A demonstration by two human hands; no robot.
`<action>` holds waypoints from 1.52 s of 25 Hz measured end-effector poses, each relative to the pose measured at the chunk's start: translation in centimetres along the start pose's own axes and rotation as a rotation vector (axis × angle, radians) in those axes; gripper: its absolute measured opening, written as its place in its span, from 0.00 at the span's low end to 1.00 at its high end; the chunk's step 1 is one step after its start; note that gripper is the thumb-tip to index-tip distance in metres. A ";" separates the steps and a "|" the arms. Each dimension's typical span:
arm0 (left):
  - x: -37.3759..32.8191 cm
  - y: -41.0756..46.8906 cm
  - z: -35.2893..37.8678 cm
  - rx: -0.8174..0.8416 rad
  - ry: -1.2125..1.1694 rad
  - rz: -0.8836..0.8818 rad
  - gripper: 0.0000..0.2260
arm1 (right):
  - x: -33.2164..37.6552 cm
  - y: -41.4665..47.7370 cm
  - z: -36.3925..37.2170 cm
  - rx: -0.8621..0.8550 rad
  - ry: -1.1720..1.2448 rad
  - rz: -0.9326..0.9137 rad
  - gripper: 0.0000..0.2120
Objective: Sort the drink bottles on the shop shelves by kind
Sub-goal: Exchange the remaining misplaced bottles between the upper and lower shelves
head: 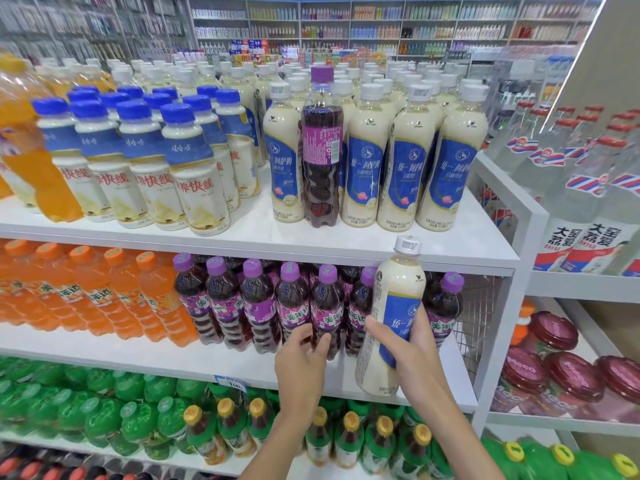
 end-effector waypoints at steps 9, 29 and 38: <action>-13.6 2.3 -7.0 -0.052 -0.139 0.285 0.10 | 3.2 0.6 0.6 -0.008 0.003 -0.061 0.24; -32.9 11.8 -4.5 -0.280 0.189 0.627 0.29 | 5.5 0.5 -0.1 0.013 0.068 -0.048 0.26; -27.7 10.6 -2.1 -0.064 -0.128 0.538 0.20 | 6.0 0.6 -0.2 0.013 0.046 -0.056 0.25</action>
Point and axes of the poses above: each hand's wrist, its own y-axis towards the middle knuckle, its own z-axis out of the palm, x = y × z, the point moved 8 cm from there along y, towards the middle knuckle, and after that the axes turned 1 degree about z, right-handed, at the moved point
